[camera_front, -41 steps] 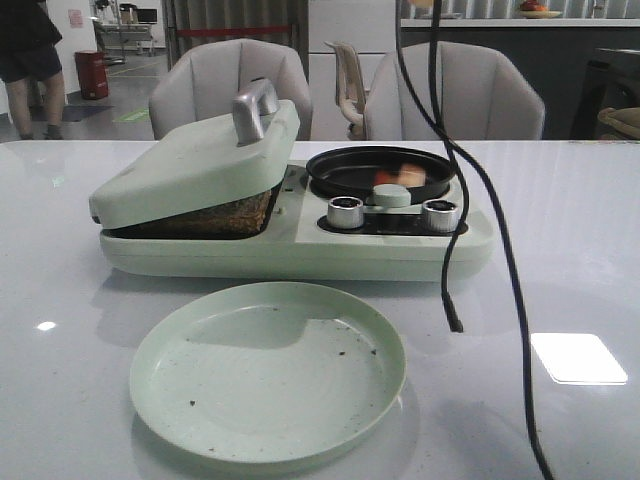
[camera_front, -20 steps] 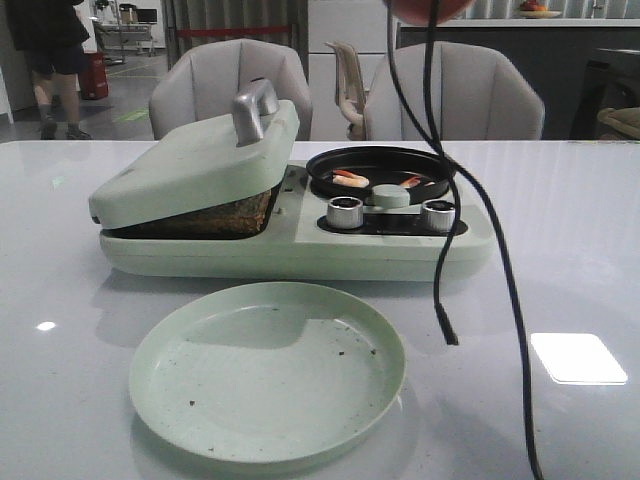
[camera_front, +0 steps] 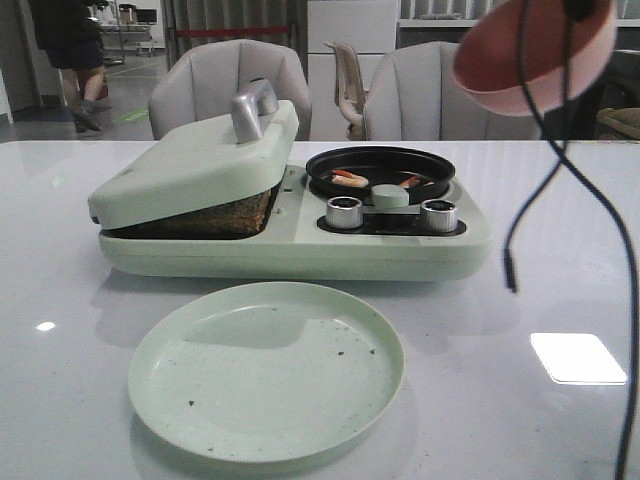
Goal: Make breakfast with bread and shrimp
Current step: 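Return the pink bowl to the table and release it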
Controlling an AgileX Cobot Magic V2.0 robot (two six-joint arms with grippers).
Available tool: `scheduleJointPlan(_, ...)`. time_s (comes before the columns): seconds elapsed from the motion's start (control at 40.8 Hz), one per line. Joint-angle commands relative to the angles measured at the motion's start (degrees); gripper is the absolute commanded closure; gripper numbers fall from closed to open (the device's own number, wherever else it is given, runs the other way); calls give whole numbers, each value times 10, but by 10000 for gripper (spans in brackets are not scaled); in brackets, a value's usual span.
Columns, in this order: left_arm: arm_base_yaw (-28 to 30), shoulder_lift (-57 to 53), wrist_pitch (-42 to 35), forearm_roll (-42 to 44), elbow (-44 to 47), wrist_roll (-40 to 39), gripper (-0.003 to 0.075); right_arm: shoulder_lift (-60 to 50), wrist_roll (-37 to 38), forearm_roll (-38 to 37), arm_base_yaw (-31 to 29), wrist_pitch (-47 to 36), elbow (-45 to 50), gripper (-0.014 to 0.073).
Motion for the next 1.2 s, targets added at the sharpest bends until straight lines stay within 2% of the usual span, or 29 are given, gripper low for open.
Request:
scheduleJointPlan(0.0,-1,-4,-42,-5,-15,-7,619,-66,-32,95,-65,-2,53,550)
scheduleJointPlan(0.123,-1,-4,-42,-5,-15,-7,619,-104,-74,235,-147,-53,146,550)
scheduleJointPlan(0.196,-1,-4,-43,-5,-15,-7,619,-124,-100,295,-189,-84,204,550)
scheduleJointPlan(0.343,-1,-4,-48,-5,-15,-7,619,-152,-131,366,-253,-157,319,550)
scheduleJointPlan(0.441,-1,-4,-55,-5,-15,-7,619,-161,-136,373,-269,-214,389,550)
scheduleJointPlan(0.638,-1,-4,-59,-5,-14,-7,619,-160,-136,373,-263,-363,510,550)
scheduleJointPlan(0.809,-1,-4,-72,-5,4,-7,619,-158,-136,368,-263,-410,553,540)
scheduleJointPlan(0.907,-1,-2,-73,-6,14,-7,619,-158,-136,368,-263,-410,553,463)
scheduleJointPlan(1.079,-1,-2,-73,-6,20,-7,619,-159,-136,373,-263,-404,549,219)
scheduleJointPlan(1.177,-1,-2,-73,-6,20,-7,619,-164,-136,374,-263,-378,533,152)
